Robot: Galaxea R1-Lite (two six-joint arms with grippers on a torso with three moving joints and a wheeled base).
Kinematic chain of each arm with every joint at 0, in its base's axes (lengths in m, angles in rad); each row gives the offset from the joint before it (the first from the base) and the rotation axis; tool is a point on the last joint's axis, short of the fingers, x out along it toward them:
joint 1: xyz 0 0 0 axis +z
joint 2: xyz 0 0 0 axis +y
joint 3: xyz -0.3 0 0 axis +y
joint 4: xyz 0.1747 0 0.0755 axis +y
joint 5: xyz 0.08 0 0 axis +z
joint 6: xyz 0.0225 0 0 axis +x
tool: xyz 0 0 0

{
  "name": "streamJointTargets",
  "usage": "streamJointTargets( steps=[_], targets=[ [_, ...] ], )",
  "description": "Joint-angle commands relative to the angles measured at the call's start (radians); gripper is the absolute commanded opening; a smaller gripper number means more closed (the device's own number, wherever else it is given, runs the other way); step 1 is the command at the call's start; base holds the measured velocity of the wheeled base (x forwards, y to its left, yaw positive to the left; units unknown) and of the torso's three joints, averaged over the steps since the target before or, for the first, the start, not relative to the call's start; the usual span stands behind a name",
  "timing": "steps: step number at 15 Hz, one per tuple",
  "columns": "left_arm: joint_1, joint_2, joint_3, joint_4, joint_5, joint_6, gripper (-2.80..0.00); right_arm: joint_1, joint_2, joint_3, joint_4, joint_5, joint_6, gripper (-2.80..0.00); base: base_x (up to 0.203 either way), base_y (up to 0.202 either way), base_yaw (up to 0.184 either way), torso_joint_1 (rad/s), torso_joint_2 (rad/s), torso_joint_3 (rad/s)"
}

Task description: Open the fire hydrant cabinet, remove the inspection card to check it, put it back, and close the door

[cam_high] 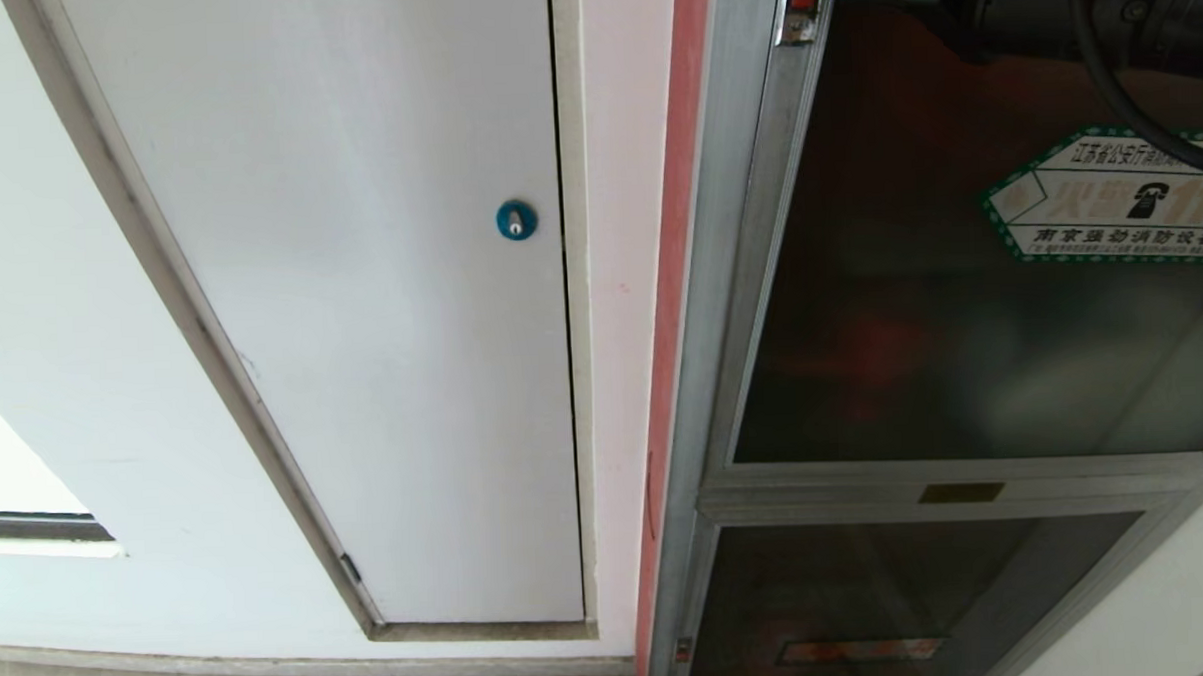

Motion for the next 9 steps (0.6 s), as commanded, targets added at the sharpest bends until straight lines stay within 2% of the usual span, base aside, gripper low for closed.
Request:
streamJointTargets(
  steps=[1, 4, 9],
  targets=[
    [0.0, 0.001, 0.0, 0.0, -0.001, 0.0, -2.8, -0.007, 0.021, -0.014, -0.001, -0.003, 0.002, -2.8, 0.0, 0.0, 0.0, 0.0, 0.0, 0.0],
    [0.0, 0.001, 0.0, 0.001, 0.0, 0.0, -2.8, -0.015, 0.057, -0.068, 0.0, -0.006, 0.002, -2.8, 0.0, 0.0, 0.0, 0.0, 0.0, 0.0],
    [0.0, 0.001, 0.0, 0.001, -0.001, 0.0, -2.8, -0.018, 0.077, -0.074, 0.001, -0.011, 0.003, -2.8, 0.0, 0.0, 0.0, 0.0, 0.0, 0.0]
  ],
)
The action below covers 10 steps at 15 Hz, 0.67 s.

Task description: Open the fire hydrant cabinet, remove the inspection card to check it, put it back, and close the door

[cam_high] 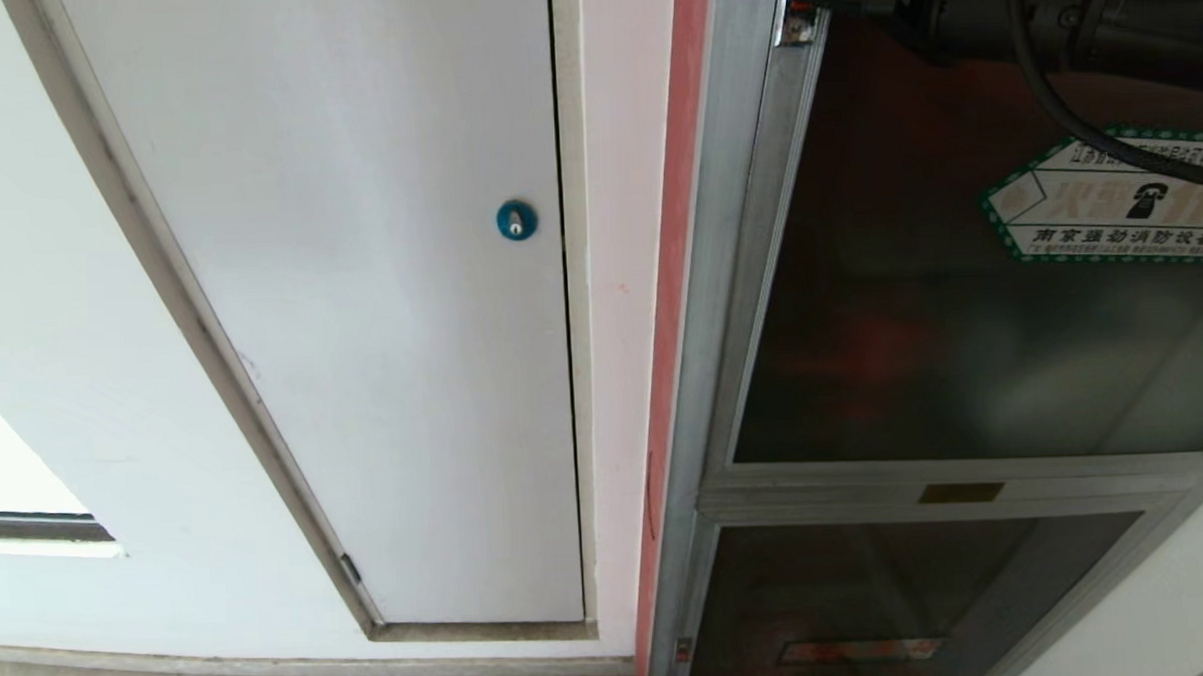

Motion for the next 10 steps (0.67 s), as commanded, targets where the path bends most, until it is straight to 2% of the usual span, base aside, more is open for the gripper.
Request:
streamJointTargets(
  steps=[1, 10],
  targets=[
    [0.0, 0.001, 0.0, -0.001, 0.0, 0.0, -2.8, 0.0, 0.011, -0.002, -0.001, -0.007, 0.001, -2.8, 0.0, 0.0, 0.0, 0.0, 0.0, 0.0],
    [0.0, 0.001, 0.0, 0.001, 0.0, 0.0, -2.8, -0.028, 0.005, 0.009, -0.001, -0.018, 0.01, -2.8, 0.0, 0.0, 0.0, 0.0, 0.0, 0.0]
  ],
)
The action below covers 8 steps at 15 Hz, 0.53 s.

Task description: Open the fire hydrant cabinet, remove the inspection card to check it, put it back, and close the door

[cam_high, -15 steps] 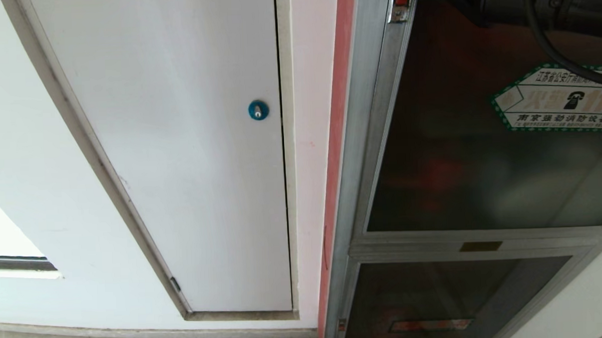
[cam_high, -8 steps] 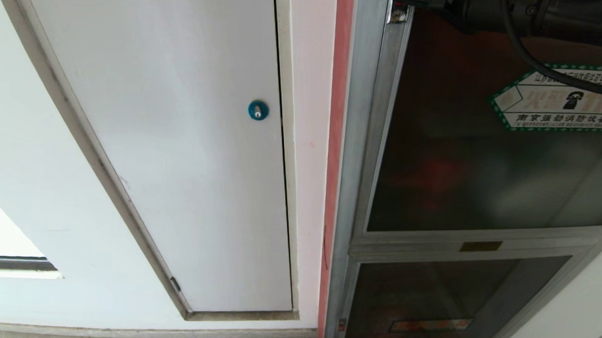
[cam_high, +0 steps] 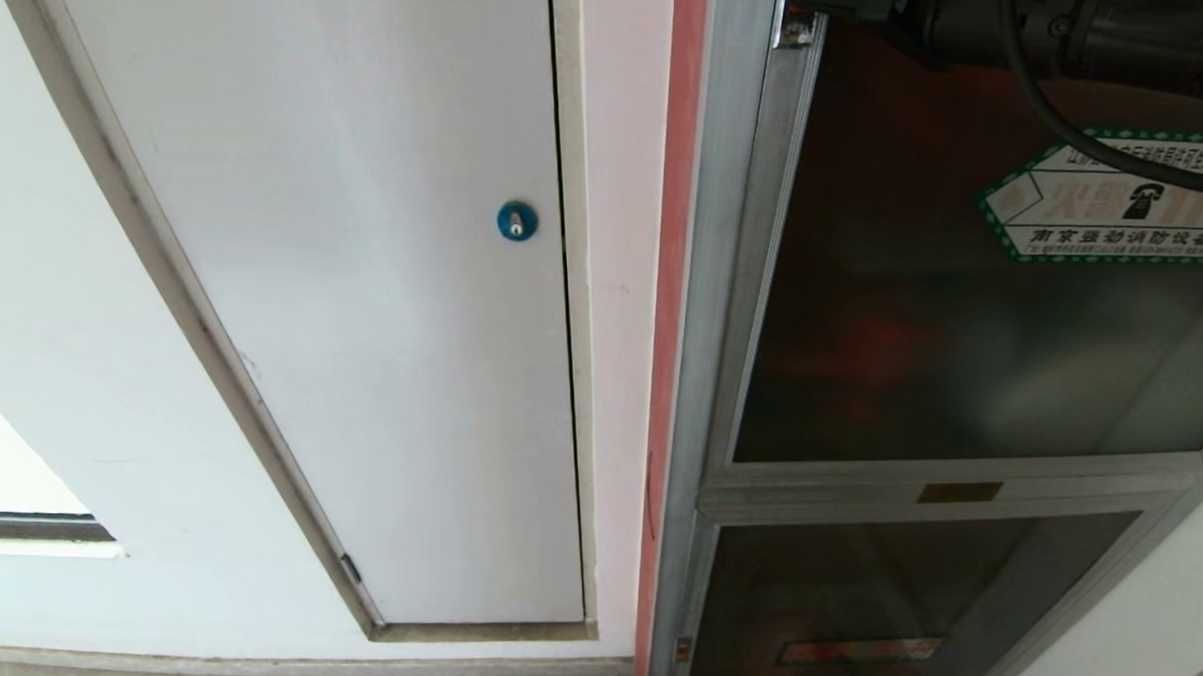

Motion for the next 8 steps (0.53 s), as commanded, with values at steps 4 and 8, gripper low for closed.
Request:
streamJointTargets(
  steps=[4, 8],
  targets=[
    [0.001, 0.001, 0.0, 0.0, -0.001, 0.0, -2.8, -0.002, -0.01, 0.025, 0.0, -0.005, 0.002, -2.8, 0.0, 0.0, 0.0, 0.0, 0.0, 0.0],
    [0.001, 0.001, 0.0, -0.001, 0.0, 0.0, -2.8, -0.002, -0.017, 0.042, 0.0, -0.008, -0.001, -2.8, 0.0, 0.0, 0.0, 0.0, 0.0, 0.0]
  ],
)
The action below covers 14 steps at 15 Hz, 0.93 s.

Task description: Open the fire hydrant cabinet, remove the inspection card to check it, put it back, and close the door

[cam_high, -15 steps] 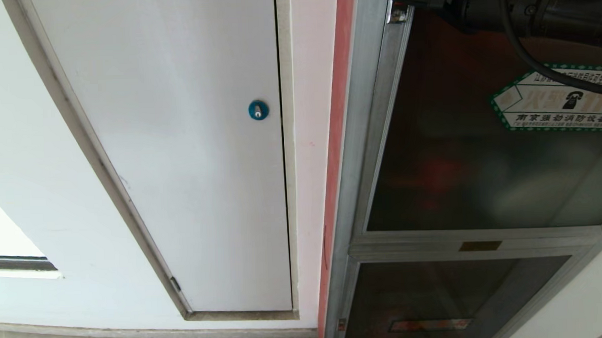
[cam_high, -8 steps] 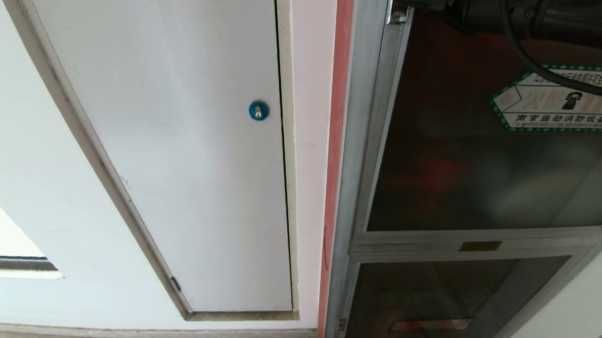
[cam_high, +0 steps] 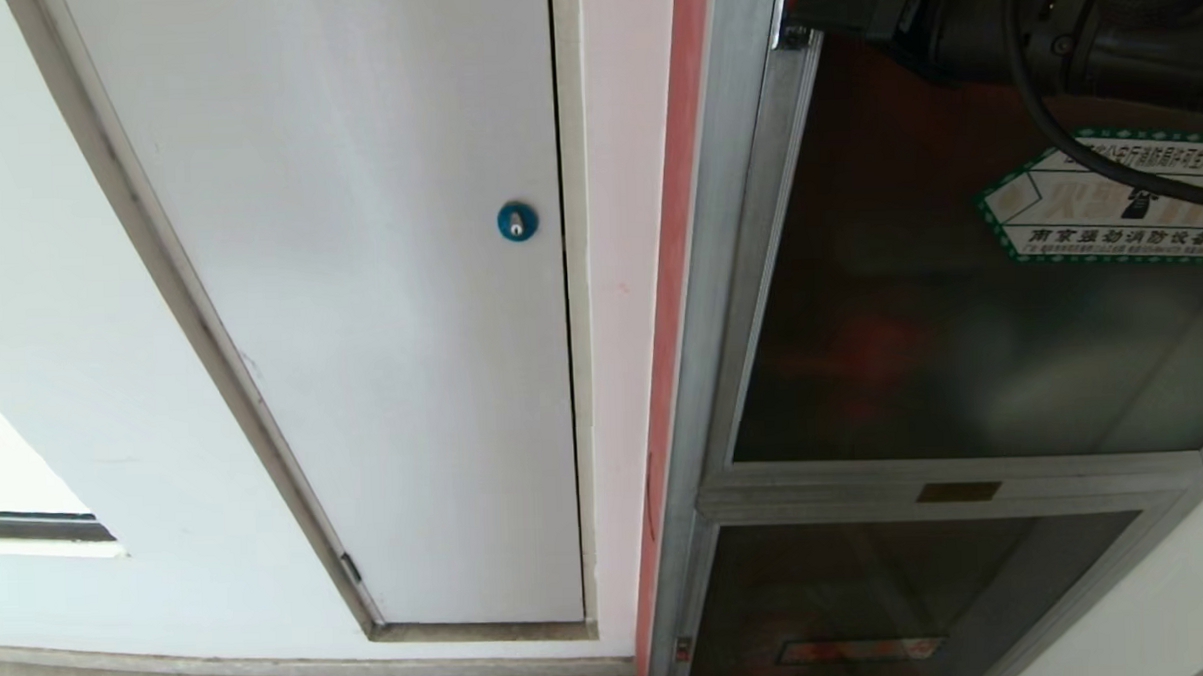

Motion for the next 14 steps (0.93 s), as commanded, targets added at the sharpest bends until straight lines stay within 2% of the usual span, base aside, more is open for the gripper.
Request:
streamJointTargets(
  steps=[1, 7, 12, 14],
  targets=[
    [0.0, 0.001, 0.0, 0.001, 0.001, 0.0, -2.8, 0.001, -0.003, 0.0, -0.003, 0.002, 0.001, -2.8, 0.0, 0.0, 0.0, 0.0, 0.0, 0.0],
    [0.0, 0.001, 0.0, 0.001, -0.001, 0.0, -2.8, 0.022, -0.093, 0.051, -0.001, 0.006, 0.034, -2.8, 0.0, 0.0, 0.0, 0.0, 0.0, 0.0],
    [0.0, 0.001, 0.0, 0.0, 0.0, 0.0, -2.8, 0.093, -0.223, 0.182, 0.005, 0.001, 0.02, -2.8, 0.0, 0.0, 0.0, 0.0, 0.0, 0.0],
    [0.0, 0.001, 0.0, -0.001, -0.001, 0.0, -2.8, 0.115, -0.254, 0.246, 0.001, -0.037, 0.016, -2.8, 0.0, 0.0, 0.0, 0.0, 0.0, 0.0]
  ],
)
